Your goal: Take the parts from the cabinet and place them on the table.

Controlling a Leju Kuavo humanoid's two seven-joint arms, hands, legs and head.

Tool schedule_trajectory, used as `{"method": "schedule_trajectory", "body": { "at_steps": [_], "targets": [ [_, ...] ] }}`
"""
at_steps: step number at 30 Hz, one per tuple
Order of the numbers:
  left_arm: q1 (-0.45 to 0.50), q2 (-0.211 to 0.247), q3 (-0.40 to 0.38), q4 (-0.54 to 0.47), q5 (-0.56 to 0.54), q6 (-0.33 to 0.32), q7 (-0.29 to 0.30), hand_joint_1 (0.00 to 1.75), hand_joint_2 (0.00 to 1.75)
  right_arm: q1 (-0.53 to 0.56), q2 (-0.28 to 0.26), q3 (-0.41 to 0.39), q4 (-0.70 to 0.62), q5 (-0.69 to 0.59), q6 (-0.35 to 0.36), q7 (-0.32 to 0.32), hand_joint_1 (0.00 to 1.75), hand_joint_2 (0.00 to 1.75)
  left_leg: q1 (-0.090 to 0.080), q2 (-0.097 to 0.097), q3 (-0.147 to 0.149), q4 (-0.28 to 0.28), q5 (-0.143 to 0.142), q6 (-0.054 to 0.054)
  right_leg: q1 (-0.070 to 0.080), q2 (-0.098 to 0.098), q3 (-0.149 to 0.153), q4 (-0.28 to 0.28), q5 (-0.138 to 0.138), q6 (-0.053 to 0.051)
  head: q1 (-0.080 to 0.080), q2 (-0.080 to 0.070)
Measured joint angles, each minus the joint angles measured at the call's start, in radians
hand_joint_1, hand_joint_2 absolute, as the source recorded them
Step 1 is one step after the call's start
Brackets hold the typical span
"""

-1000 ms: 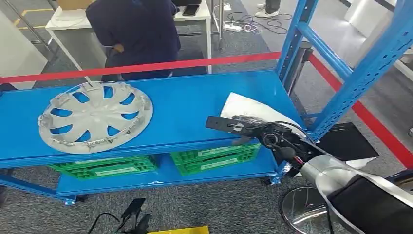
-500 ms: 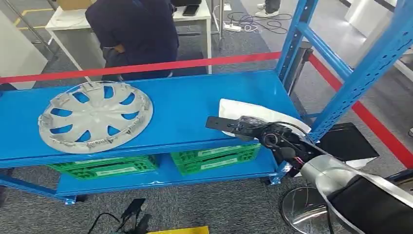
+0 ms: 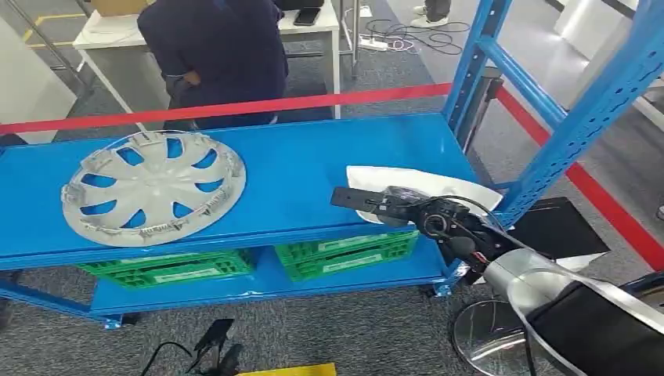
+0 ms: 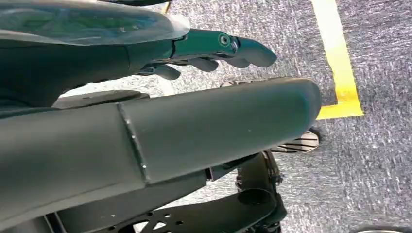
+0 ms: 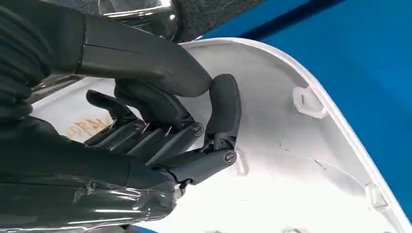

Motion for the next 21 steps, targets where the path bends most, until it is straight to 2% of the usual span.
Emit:
{"method": "schedule_trajectory", "body": {
  "at_steps": [2, 3, 4, 5, 6, 21],
  "targets": [
    [0.0, 0.0, 0.0, 0.0, 0.0, 0.0, 0.0, 0.0, 0.0, 0.0, 0.0, 0.0, 0.0, 0.0, 0.0, 0.0, 1.61, 1.75, 0.0, 0.0, 0.0, 0.0, 0.0, 0.0, 0.0, 0.0, 0.0, 0.0, 0.0, 0.0, 0.0, 0.0],
    [0.0, 0.0, 0.0, 0.0, 0.0, 0.0, 0.0, 0.0, 0.0, 0.0, 0.0, 0.0, 0.0, 0.0, 0.0, 0.0, 1.5, 1.75, 0.0, 0.0, 0.0, 0.0, 0.0, 0.0, 0.0, 0.0, 0.0, 0.0, 0.0, 0.0, 0.0, 0.0],
    [0.0, 0.0, 0.0, 0.0, 0.0, 0.0, 0.0, 0.0, 0.0, 0.0, 0.0, 0.0, 0.0, 0.0, 0.0, 0.0, 0.89, 1.75, 0.0, 0.0, 0.0, 0.0, 0.0, 0.0, 0.0, 0.0, 0.0, 0.0, 0.0, 0.0, 0.0, 0.0],
    [0.0, 0.0, 0.0, 0.0, 0.0, 0.0, 0.0, 0.0, 0.0, 0.0, 0.0, 0.0, 0.0, 0.0, 0.0, 0.0, 0.1, 1.75, 0.0, 0.0, 0.0, 0.0, 0.0, 0.0, 0.0, 0.0, 0.0, 0.0, 0.0, 0.0, 0.0, 0.0],
    [0.0, 0.0, 0.0, 0.0, 0.0, 0.0, 0.0, 0.0, 0.0, 0.0, 0.0, 0.0, 0.0, 0.0, 0.0, 0.0, 0.0, 1.75, 0.0, 0.0, 0.0, 0.0, 0.0, 0.0, 0.0, 0.0, 0.0, 0.0, 0.0, 0.0, 0.0, 0.0],
    [0.0, 0.0, 0.0, 0.0, 0.002, -0.001, 0.0, 0.0, 0.0, -0.001, 0.0, 0.0, 0.0, 0.011, -0.027, 0.011, 0.0, 1.75, 0.0, 0.0, 0.0, 0.0, 0.0, 0.0, 0.0, 0.0, 0.0, 0.0, 0.0, 0.0, 0.0, 0.0]
  ]
}}
